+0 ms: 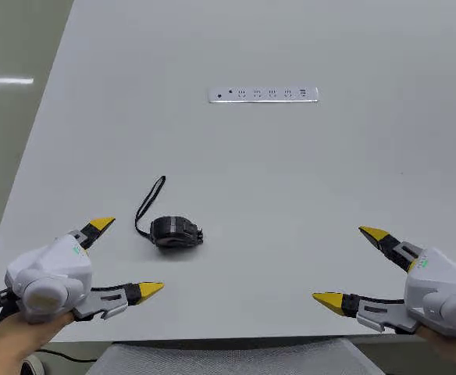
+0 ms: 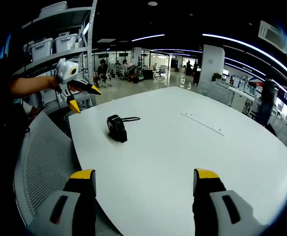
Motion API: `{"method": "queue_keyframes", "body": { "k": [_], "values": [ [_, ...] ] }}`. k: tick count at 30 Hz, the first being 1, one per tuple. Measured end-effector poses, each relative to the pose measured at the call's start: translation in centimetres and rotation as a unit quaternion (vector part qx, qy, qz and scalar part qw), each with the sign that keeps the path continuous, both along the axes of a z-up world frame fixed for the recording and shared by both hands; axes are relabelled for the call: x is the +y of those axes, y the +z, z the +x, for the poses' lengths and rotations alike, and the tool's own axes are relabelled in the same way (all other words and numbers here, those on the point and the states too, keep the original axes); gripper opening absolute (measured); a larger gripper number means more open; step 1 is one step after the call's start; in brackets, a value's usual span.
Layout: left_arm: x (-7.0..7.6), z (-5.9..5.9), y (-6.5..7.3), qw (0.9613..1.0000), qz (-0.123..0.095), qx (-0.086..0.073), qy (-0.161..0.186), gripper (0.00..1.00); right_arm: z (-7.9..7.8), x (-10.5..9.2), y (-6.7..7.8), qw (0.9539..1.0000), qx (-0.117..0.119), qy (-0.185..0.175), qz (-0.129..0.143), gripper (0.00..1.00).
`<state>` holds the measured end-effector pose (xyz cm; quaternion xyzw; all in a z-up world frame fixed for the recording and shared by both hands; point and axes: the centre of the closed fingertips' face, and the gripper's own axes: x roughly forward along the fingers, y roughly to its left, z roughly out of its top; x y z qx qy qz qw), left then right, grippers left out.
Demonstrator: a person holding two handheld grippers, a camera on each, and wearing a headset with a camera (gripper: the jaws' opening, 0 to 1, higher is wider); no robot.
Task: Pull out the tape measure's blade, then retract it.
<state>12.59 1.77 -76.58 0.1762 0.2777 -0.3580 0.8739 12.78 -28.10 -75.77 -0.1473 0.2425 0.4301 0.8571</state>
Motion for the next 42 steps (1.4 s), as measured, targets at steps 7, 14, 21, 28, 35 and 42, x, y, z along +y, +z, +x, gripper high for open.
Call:
{"method": "queue_keyframes", "body": {
  "k": [7,14,21,28,35,42],
  "values": [
    [-0.1,1.1,-0.4,0.9997,0.011,0.000,-0.022,0.74,0.5,0.5,-0.6,0.9998,0.004,0.021,-0.004,0.77],
    [-0.5,2.0,-1.2,0.9976,0.035,0.011,-0.059,0.70,1.5,1.2,-0.8,0.9989,-0.002,0.045,-0.010,0.72],
    [-0.8,2.6,-2.4,0.9944,0.056,0.026,-0.086,0.65,2.5,1.6,-1.4,0.9978,-0.002,0.065,-0.015,0.67],
    [-1.0,3.3,-3.5,0.9902,0.075,0.032,-0.113,0.61,3.2,2.4,-2.1,0.9957,0.000,0.090,-0.018,0.63],
    [-1.0,3.9,-4.6,0.9876,0.082,0.043,-0.127,0.58,4.0,3.4,-2.8,0.9930,0.000,0.117,-0.019,0.61],
    [-0.7,5.0,-5.7,0.9849,0.092,0.048,-0.138,0.55,4.9,4.5,-3.5,0.9897,-0.002,0.142,-0.024,0.58]
  ]
}}
